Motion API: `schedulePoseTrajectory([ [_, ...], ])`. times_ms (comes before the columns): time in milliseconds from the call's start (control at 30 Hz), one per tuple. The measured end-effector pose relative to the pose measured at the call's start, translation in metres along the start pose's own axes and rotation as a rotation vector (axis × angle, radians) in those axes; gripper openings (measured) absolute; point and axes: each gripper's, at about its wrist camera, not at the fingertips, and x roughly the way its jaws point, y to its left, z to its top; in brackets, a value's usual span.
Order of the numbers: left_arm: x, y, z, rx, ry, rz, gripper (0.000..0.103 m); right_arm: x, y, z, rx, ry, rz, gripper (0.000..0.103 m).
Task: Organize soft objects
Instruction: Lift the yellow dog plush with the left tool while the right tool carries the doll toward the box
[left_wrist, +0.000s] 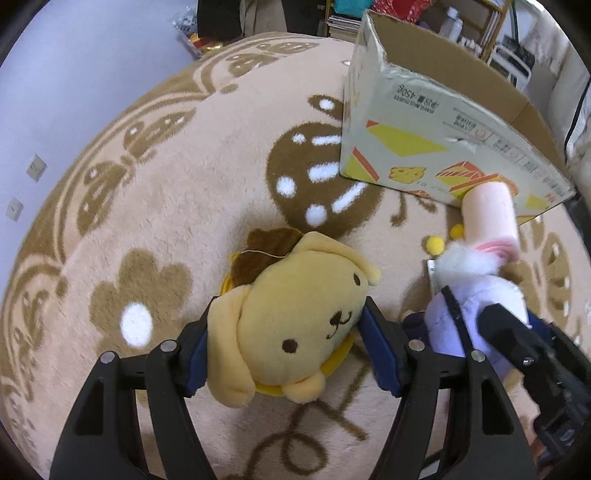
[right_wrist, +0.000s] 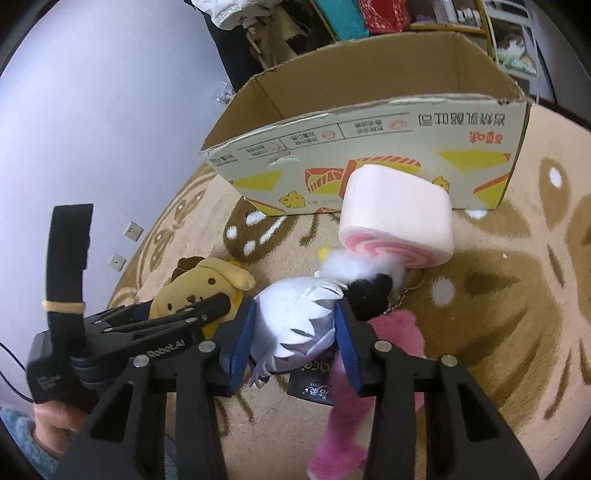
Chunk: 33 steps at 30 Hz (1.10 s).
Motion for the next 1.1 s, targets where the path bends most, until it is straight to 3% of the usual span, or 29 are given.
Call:
schedulePoseTrajectory([
  [167,-0.007,0.003,0.000,0.006,-0.035,0.061,0.070,-0.008,0.012,-0.002,-0.038,-0.056,-0.049,0.043],
  [433,-0.015,0.007,0.003,-0.003,-0.072,0.048,0.070,-0.033,0.005,0.005,-0.022,-0.148,-0.069,0.043],
  [800,-0.058,0.008,0.009,0.005,-0.269,0.079,0.070,-0.059,-0.011,0.013,0.016,-0.247,-0.057,0.043],
  [1100,-0.086,0.004,0.017,0.043,-0.350,0.070,0.071,-0.088,-0.011,0.026,0.051,-0.337,-0.006,0.043],
])
